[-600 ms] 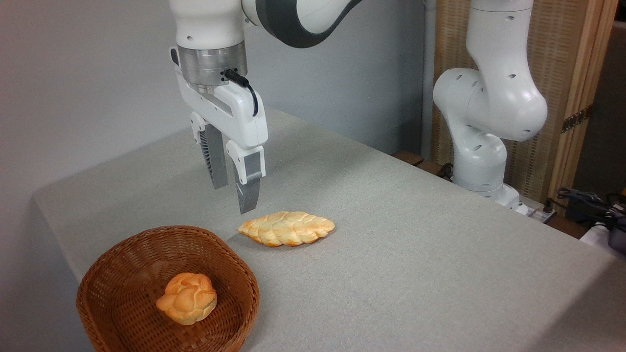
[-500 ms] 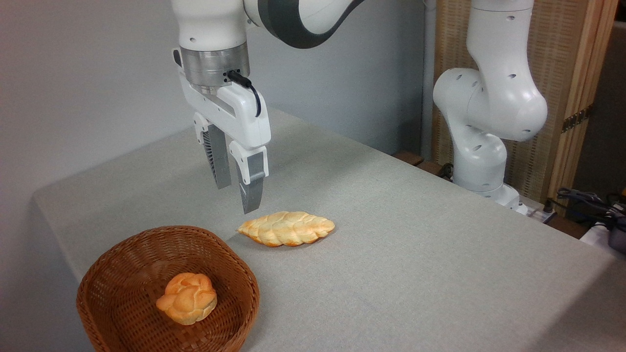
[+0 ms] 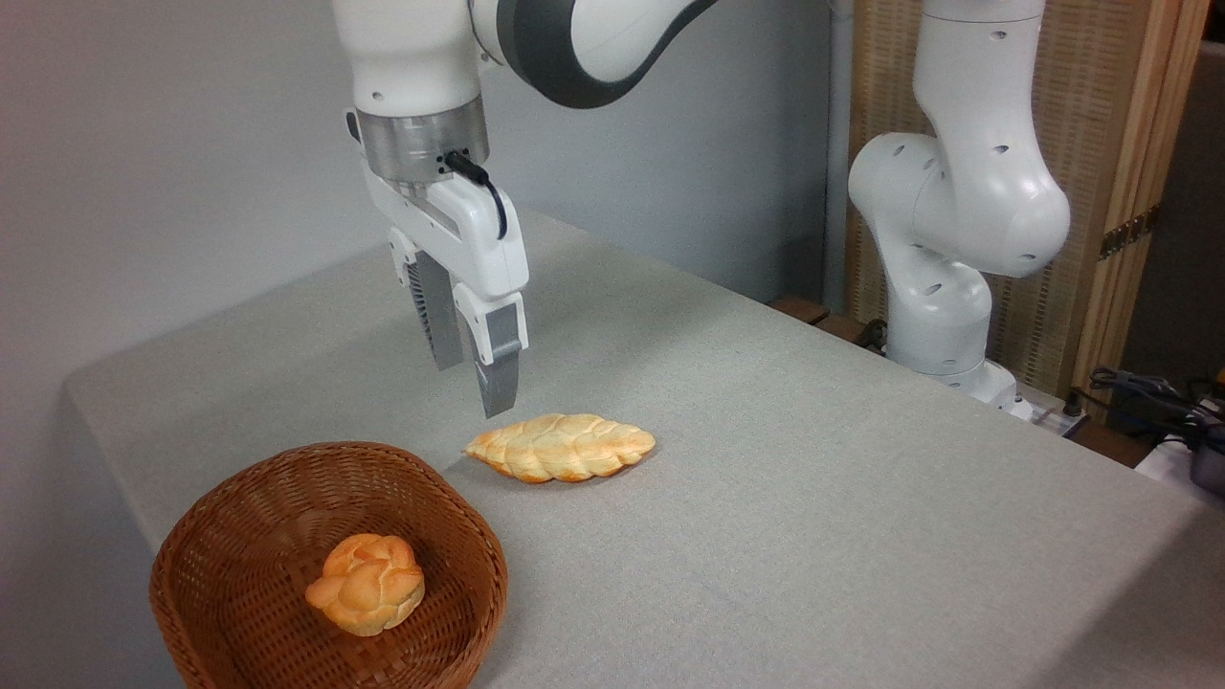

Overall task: Put bread into the basket
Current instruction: 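Lower the open gripper toward the long braided bread loaf, then close the gripper on the middle of the braided loaf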

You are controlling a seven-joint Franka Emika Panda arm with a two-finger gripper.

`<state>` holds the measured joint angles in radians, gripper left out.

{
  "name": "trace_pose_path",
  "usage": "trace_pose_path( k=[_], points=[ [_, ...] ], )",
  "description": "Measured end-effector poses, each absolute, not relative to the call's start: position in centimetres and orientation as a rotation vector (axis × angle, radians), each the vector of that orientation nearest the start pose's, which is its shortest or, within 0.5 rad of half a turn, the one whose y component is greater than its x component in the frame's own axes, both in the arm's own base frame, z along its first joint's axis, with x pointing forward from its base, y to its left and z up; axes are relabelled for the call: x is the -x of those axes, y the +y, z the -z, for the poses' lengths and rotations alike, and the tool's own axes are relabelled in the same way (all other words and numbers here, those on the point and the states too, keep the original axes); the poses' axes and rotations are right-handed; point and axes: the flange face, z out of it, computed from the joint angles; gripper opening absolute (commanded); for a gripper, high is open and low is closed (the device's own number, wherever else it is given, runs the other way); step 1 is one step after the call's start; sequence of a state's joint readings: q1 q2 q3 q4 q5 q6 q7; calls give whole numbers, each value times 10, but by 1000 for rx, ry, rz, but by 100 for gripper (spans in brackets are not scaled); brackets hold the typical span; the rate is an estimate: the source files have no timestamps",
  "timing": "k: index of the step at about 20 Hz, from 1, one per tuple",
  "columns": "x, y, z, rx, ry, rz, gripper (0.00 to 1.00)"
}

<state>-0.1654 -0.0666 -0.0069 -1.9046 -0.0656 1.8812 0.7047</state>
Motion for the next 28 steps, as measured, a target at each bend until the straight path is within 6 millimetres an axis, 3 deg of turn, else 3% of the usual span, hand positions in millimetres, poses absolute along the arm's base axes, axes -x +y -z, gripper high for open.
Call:
trace_pose_path(
  k=[8, 14, 19, 28],
  points=[
    [-508, -112, -470, 2818, 1503, 43, 100],
    [-493, -111, -437, 2744, 1671, -51, 100],
    [-487, -109, -421, 2685, 1778, -75, 100],
    [-486, -104, -417, 2633, 1829, -91, 100]
  ],
)
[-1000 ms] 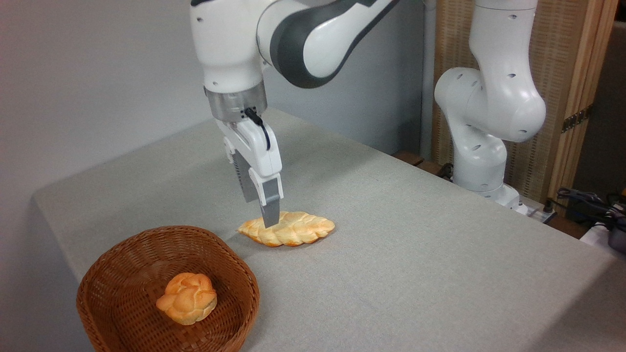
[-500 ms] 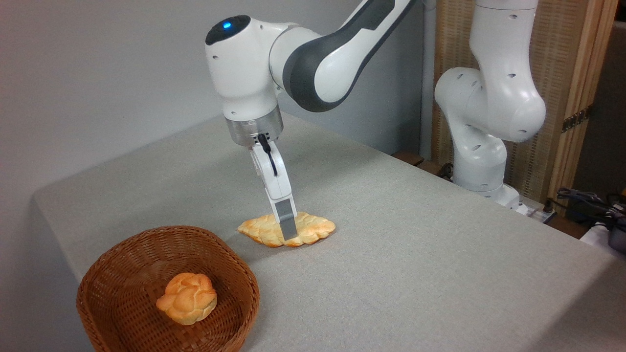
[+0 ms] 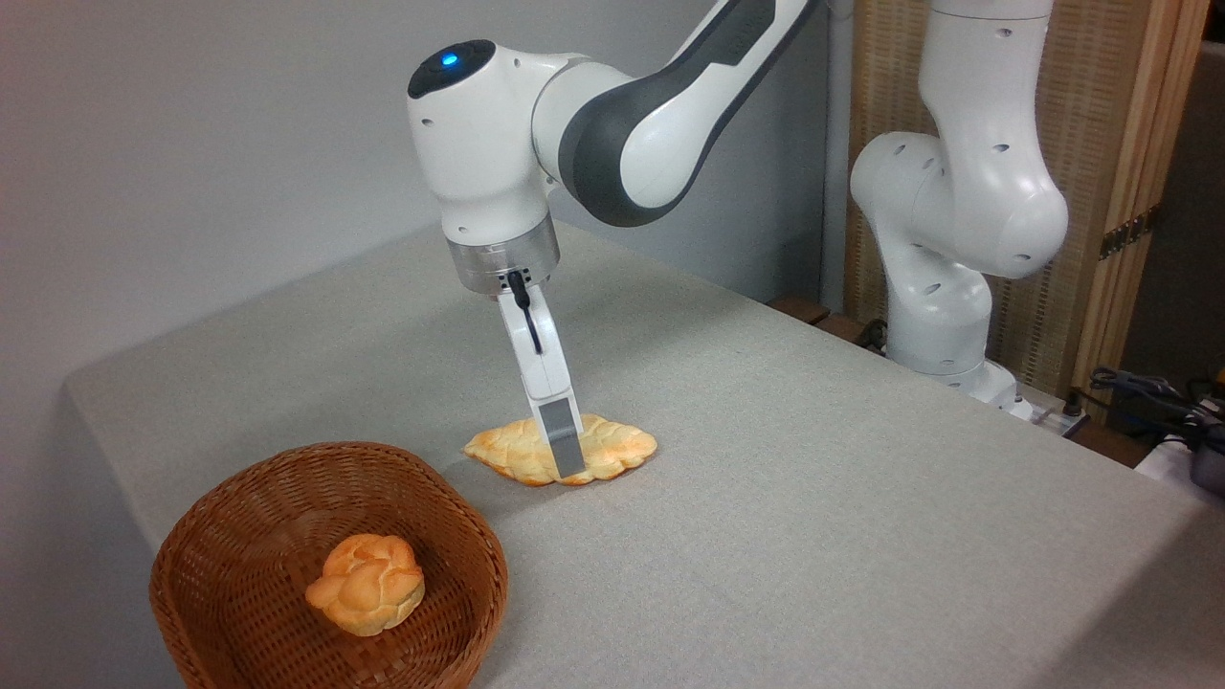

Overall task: Put bread into the basket
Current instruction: 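Close the gripper on the middle of the braided loaf, then lift the loaf and carry it over the wicker basket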

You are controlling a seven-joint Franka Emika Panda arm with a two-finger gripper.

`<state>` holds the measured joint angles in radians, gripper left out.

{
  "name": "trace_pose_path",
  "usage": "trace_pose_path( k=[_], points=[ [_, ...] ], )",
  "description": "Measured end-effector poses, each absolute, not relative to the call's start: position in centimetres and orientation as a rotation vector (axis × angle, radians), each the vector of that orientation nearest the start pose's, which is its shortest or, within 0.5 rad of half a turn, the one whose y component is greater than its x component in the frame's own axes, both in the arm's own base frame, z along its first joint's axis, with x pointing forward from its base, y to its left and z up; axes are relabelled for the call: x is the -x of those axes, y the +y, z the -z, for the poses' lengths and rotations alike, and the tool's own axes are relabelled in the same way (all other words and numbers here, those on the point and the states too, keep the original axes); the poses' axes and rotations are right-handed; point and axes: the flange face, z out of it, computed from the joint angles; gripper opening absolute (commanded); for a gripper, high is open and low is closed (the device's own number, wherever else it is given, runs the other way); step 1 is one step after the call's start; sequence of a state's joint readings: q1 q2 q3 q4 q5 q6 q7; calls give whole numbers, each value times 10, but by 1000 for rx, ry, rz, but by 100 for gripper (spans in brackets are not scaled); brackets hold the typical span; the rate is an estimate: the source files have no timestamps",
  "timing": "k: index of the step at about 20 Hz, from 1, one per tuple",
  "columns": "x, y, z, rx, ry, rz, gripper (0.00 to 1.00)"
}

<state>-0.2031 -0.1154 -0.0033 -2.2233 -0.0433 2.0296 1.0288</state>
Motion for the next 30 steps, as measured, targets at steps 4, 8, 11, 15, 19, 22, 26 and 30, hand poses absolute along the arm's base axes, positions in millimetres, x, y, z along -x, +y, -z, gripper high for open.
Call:
trace_pose_path(
  k=[4, 8, 11, 15, 19, 22, 26, 30],
  points=[
    [-486, -103, -411, 2597, 1848, -123, 100],
    [-486, -103, -410, 2592, 1858, -128, 75],
    [-486, -103, -410, 2592, 1858, -128, 34],
    [-486, -103, -410, 2592, 1858, -128, 36],
    [-486, -103, -410, 2591, 1858, -128, 37],
    [-486, -103, -411, 2591, 1858, -123, 37],
    [-486, -102, -437, 2585, 1832, -45, 37],
    [-495, -105, -487, 2677, 1661, 120, 37]
  ],
)
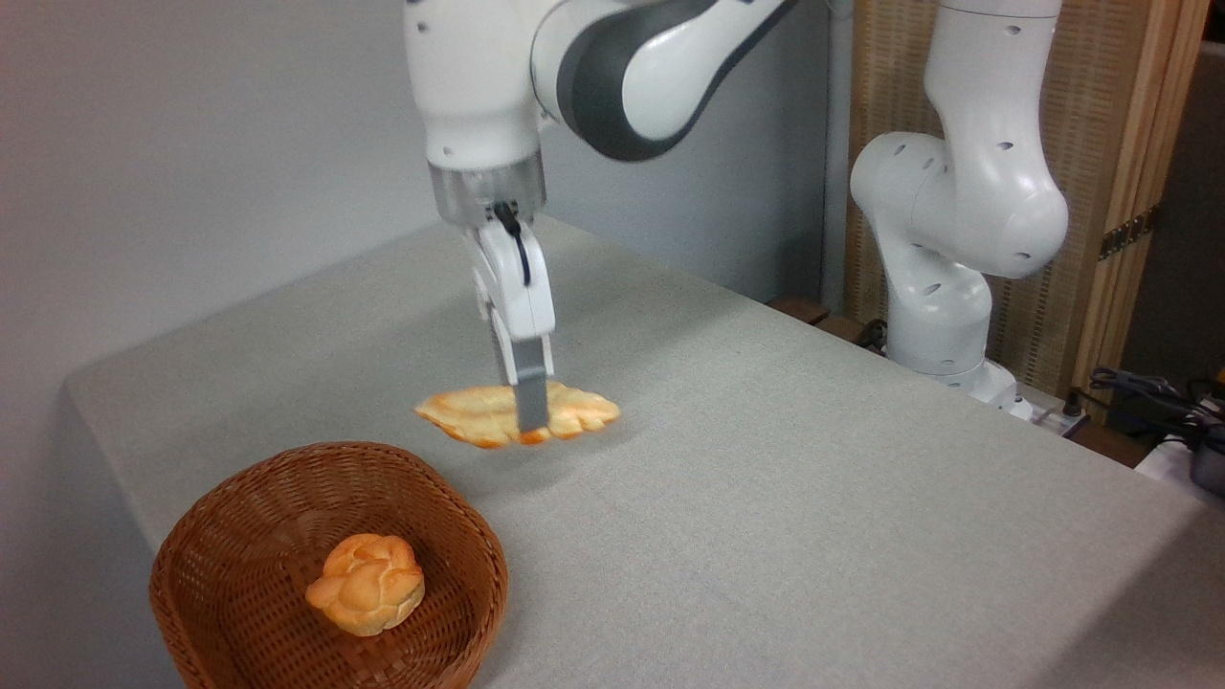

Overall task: Put bread into the basket
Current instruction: 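Lift the loaf and carry it over the wicker basket, then lower the loaf into the basket beside the bun and open the gripper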

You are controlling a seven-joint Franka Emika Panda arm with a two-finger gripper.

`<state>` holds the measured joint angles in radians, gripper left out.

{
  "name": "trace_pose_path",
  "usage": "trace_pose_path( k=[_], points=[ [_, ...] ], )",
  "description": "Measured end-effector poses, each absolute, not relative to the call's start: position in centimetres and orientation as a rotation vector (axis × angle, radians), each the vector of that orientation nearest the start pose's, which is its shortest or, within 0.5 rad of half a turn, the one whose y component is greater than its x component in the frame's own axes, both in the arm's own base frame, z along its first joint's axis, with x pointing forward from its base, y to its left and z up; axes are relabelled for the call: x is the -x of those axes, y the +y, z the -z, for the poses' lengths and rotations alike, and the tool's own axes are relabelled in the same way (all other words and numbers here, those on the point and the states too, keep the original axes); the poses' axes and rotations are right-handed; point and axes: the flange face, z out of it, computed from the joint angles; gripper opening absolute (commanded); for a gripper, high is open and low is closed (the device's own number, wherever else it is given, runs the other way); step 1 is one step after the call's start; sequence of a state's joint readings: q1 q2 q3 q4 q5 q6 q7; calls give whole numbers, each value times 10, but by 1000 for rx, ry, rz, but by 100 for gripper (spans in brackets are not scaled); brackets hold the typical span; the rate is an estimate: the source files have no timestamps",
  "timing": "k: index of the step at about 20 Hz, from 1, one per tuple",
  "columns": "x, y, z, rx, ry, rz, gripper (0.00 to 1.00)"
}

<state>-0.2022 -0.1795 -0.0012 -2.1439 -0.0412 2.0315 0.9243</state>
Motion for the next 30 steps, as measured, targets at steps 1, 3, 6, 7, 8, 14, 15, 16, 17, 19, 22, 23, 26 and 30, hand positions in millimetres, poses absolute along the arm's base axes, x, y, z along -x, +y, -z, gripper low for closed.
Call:
trace_pose_path(
  k=[1, 3, 6, 7, 8, 14, 15, 16, 17, 19, 22, 23, 26, 30],
  points=[
    [-499, -106, -498, 2701, 1633, 175, 37],
    [-508, -106, -514, 2730, 1571, 307, 39],
    [-526, -104, -521, 2780, 1408, 521, 46],
    [-532, -104, -520, 2798, 1347, 576, 52],
    [-538, -104, -517, 2813, 1290, 626, 81],
    [-571, -103, -497, 2879, 958, 895, 100],
    [-574, -103, -493, 2879, 939, 909, 100],
    [-576, -103, -489, 2880, 932, 912, 100],
    [-578, -103, -485, 2882, 931, 906, 100],
    [-580, -104, -480, 2886, 931, 895, 100],
    [-581, -103, -477, 2889, 929, 889, 100],
    [-581, -103, -478, 2889, 928, 892, 100],
    [-583, -103, -489, 2878, 926, 920, 100],
    [-571, -106, -516, 2940, 985, 780, 100]
  ],
)
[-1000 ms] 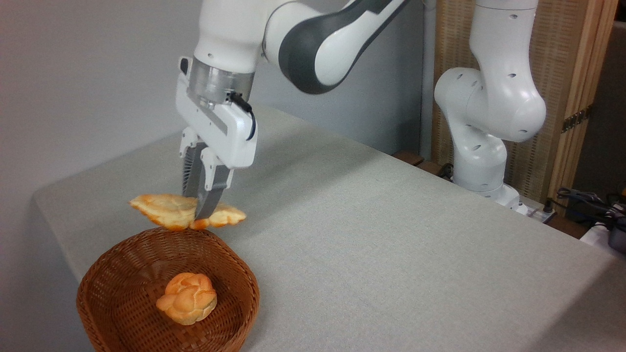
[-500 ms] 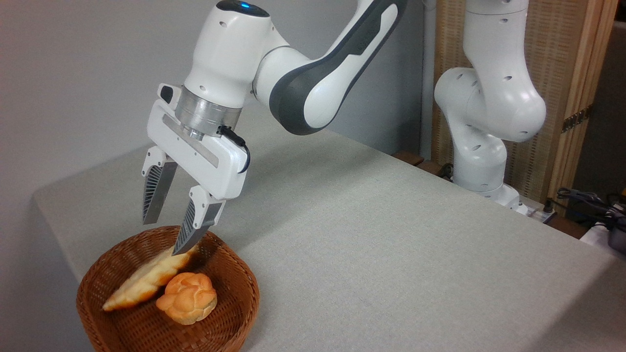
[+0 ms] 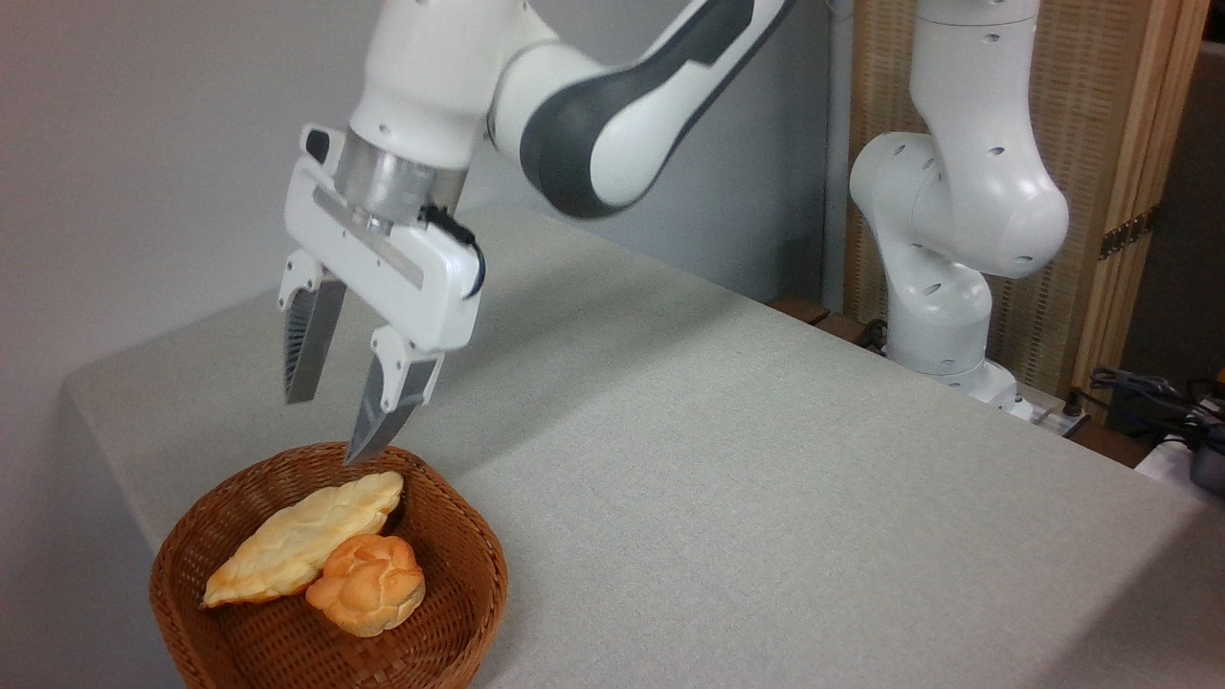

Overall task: Put bread into the basket
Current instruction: 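Lower the loaf into the basket beside the bun and open the gripper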

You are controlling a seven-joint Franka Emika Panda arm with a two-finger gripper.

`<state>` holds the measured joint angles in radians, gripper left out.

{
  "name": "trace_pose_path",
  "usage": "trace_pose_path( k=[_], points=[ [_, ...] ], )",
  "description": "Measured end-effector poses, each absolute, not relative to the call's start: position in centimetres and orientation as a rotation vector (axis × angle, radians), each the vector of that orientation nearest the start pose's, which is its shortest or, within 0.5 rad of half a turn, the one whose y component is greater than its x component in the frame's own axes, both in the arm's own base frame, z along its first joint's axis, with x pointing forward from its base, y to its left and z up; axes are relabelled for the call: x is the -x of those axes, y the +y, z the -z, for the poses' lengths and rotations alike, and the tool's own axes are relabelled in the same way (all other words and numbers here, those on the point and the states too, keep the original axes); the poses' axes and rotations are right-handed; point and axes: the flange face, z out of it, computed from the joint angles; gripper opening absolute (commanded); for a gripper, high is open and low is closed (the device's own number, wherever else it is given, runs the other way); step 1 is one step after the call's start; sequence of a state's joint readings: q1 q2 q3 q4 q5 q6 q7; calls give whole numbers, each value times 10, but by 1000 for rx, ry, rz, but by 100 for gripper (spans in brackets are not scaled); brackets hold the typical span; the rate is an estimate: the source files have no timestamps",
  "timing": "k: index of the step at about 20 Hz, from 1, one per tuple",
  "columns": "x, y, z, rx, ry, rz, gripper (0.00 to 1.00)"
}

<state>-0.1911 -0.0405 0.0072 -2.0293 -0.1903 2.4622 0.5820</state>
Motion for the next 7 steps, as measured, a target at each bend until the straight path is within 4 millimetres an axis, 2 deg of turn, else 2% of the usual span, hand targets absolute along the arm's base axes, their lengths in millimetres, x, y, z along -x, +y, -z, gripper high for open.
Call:
trace_pose_path(
  k=[3, 7],
  points=[
    [-560, -108, -542, 2946, 1073, 589, 100],
    [-551, -97, -550, 2922, 1118, 311, 100]
  ],
)
